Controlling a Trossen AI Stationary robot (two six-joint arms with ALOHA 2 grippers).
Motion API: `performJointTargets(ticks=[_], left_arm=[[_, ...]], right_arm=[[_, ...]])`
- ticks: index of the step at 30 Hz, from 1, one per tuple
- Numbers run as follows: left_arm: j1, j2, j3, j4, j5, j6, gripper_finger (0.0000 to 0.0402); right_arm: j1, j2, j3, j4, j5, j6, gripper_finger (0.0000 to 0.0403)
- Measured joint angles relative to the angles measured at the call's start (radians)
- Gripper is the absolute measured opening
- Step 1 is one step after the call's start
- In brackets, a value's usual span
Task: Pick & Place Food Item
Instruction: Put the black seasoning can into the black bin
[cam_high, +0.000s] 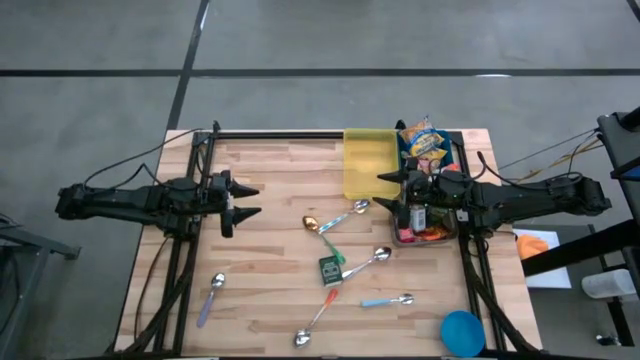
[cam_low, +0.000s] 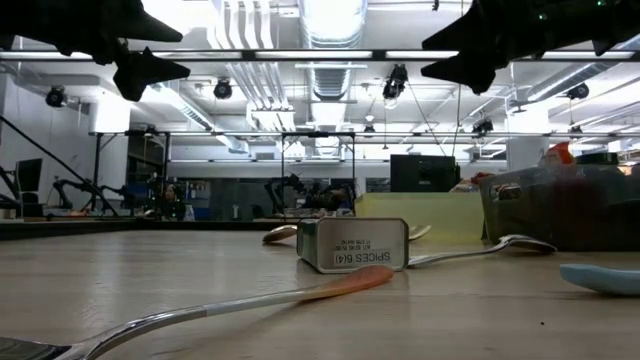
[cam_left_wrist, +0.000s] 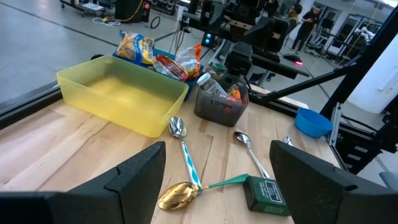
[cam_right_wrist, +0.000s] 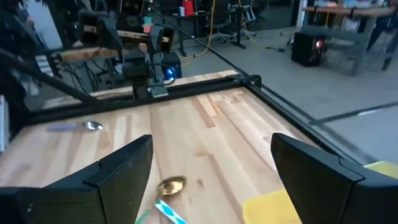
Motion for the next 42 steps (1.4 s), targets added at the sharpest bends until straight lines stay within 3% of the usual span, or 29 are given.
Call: performJointTargets(ticks=[8,16,25,34,42], left_arm=[[0.0,0.0,0.0,0.0,0.0,0.0,0.029],[0.0,0.0,0.0,0.0,-0.003,0.0,0.029],[0.0,0.001,0.0,-0.002,-0.003,0.0,0.029],[0.0,0.001,0.0,-0.003,-0.003,0.0,0.029],[0.0,0.001,0.0,-0.003,-0.003,0.0,0.029]], right_arm=[[0.0,0.026,0.015,0.017,-0.005,0.222,0.0325],[0.056,0.138,0.178,-0.134,-0.022,0.325,0.0325],[0.154,0.387,0.512,-0.583,0.017,0.606,0.0325],[0.292,0.694,0.917,-1.022,0.136,0.885,0.0325],[0.314,0.885,1.134,-1.106,0.119,0.979,0.0325]])
